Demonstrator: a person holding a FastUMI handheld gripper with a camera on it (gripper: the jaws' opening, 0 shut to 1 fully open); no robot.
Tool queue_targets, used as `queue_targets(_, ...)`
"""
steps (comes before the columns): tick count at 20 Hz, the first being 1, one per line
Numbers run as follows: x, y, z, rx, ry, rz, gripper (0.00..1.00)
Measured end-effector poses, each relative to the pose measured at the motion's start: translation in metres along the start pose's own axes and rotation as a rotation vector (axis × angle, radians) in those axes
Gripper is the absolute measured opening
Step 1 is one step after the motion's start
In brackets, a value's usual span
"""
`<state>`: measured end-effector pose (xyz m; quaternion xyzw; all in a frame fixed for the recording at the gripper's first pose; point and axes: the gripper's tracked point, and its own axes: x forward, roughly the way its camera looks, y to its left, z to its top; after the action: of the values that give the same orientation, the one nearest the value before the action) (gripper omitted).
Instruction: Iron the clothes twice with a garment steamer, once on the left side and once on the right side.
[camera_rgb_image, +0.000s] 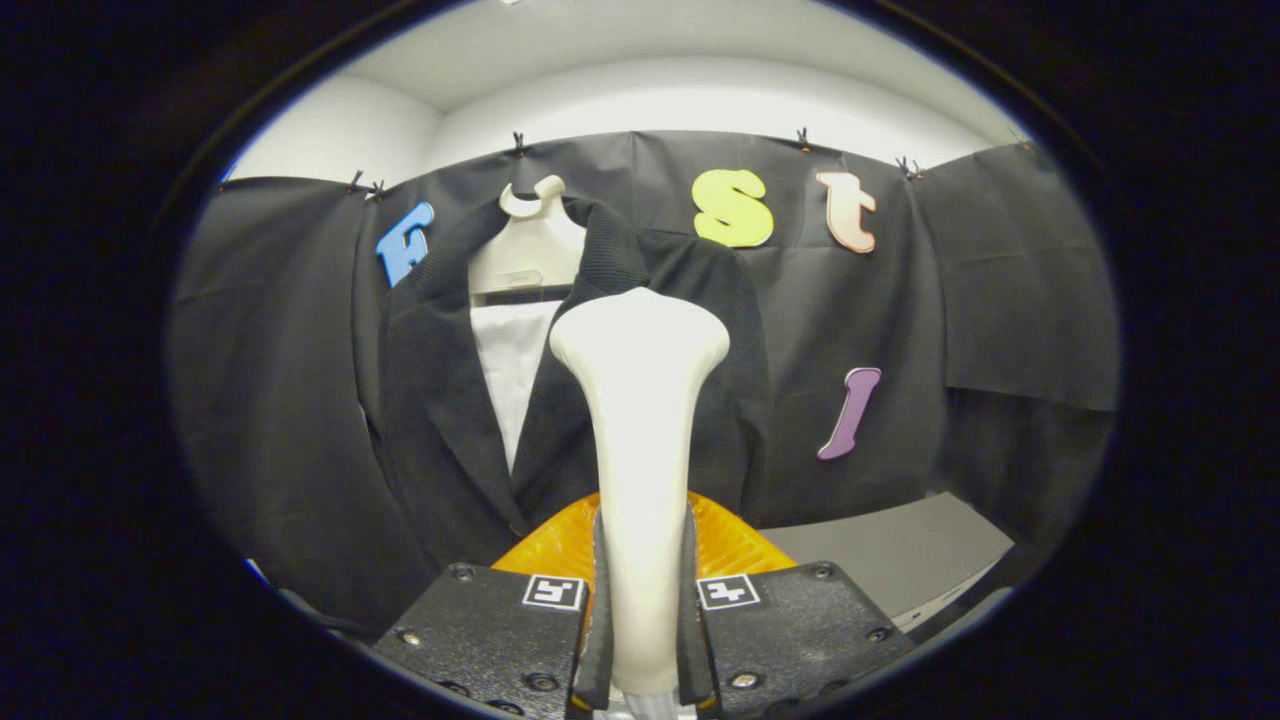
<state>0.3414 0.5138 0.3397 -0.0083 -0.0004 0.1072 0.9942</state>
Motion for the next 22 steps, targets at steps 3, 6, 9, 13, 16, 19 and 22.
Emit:
queue_targets(3, 0.012, 0.006, 0.001, -0.007, 0.006, -0.010, 0.28)
queue_targets(6, 0.019, 0.008, -0.006, -0.017, 0.015, -0.016, 0.28)
queue_targets(9, 0.021, 0.009, -0.018, -0.024, 0.035, -0.022, 0.28)
queue_targets(13, 0.020, 0.005, -0.037, -0.035, 0.067, -0.026, 0.28)
queue_targets(16, 0.019, 0.003, -0.055, -0.036, 0.092, -0.031, 0.28)
queue_targets(19, 0.018, 0.001, -0.070, -0.030, 0.118, -0.032, 0.28)
queue_targets(22, 0.017, 0.000, -0.084, -0.028, 0.137, -0.034, 0.28)
